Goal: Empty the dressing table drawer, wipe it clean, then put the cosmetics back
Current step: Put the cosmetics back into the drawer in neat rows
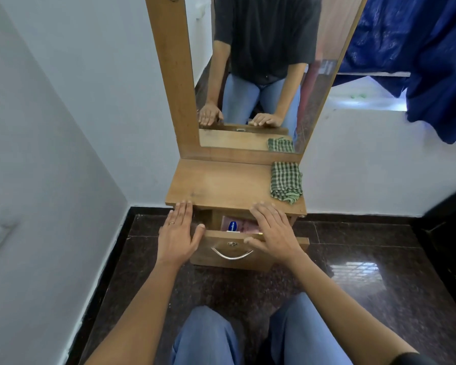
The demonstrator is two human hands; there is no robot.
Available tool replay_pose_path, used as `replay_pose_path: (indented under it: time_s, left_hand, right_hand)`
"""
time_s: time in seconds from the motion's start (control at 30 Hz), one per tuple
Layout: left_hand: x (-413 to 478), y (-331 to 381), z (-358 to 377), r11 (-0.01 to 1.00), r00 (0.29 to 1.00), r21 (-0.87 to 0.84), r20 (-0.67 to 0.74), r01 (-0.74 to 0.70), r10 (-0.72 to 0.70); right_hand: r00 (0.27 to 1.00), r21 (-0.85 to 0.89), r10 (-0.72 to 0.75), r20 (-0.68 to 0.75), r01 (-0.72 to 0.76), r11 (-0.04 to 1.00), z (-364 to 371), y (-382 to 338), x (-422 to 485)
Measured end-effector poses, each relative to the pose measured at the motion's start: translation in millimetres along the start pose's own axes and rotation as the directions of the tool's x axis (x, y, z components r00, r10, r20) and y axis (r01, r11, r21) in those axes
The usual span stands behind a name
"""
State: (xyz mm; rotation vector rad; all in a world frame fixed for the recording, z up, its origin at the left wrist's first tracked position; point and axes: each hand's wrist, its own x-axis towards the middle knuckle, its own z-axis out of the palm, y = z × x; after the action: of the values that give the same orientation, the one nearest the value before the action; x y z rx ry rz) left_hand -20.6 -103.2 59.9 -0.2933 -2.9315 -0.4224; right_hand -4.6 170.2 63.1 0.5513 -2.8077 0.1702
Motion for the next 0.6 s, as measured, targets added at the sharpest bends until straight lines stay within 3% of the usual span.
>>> replay_pose_path:
  time_s: [0.23, 0.43, 0.6]
  left_hand:
    - [28, 9, 2, 0.997, 0.997, 0.028, 0.031, -0.075, 0.074]
    - [41, 16, 4, 0.995, 0.996, 0.052, 0.024, -0.091, 0.090]
    - [45, 19, 0, 0.996, 0.997, 0.035, 0.012, -0.081, 0.081]
  right_hand:
    - [0.992, -0.093, 0.083, -0.091, -0.092, 0.991, 11, 18, 25]
    - [0.989, -0.173, 0.135, -0.059, -0.143, 0.975, 11, 33, 36]
    - [0.993, -0.101, 0.111, -0.050, -0.115, 0.988, 10, 32, 35]
